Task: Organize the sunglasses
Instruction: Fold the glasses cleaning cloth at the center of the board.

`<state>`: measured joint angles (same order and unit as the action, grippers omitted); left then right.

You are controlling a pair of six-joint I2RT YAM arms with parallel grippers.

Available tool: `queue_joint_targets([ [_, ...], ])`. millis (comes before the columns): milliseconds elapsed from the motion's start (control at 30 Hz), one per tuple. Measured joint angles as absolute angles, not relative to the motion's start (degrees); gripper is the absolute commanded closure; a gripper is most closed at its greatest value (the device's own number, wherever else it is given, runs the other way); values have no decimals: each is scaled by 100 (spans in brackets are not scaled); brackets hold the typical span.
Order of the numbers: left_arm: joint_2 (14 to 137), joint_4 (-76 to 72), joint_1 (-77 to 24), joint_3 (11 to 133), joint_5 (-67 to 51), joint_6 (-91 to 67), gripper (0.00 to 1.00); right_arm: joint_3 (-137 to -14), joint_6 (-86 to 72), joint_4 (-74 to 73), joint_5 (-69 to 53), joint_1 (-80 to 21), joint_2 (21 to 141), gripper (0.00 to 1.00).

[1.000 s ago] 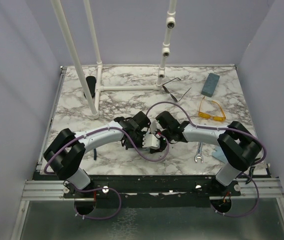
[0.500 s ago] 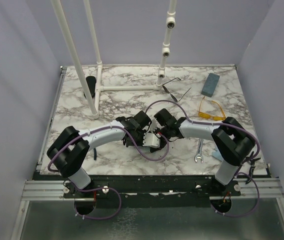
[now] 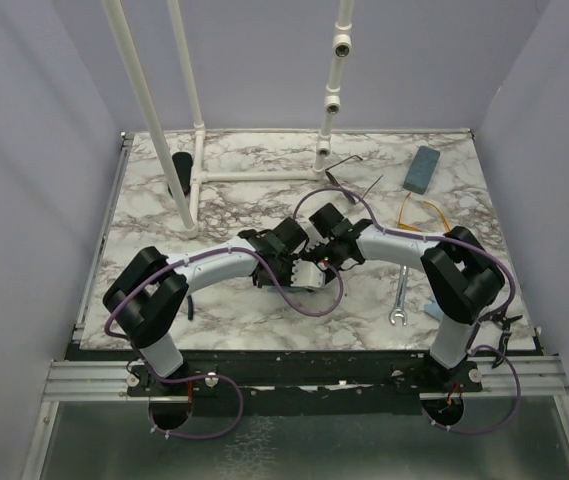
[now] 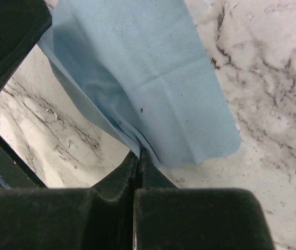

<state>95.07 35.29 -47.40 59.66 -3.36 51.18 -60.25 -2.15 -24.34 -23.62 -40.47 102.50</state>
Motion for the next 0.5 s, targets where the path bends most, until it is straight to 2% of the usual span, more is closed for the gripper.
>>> queue_joint_targets([
  [500,9623,3607,-4737,6016,97,5172,100,-6685,-110,-2928,-2370,-3975,10586,99],
])
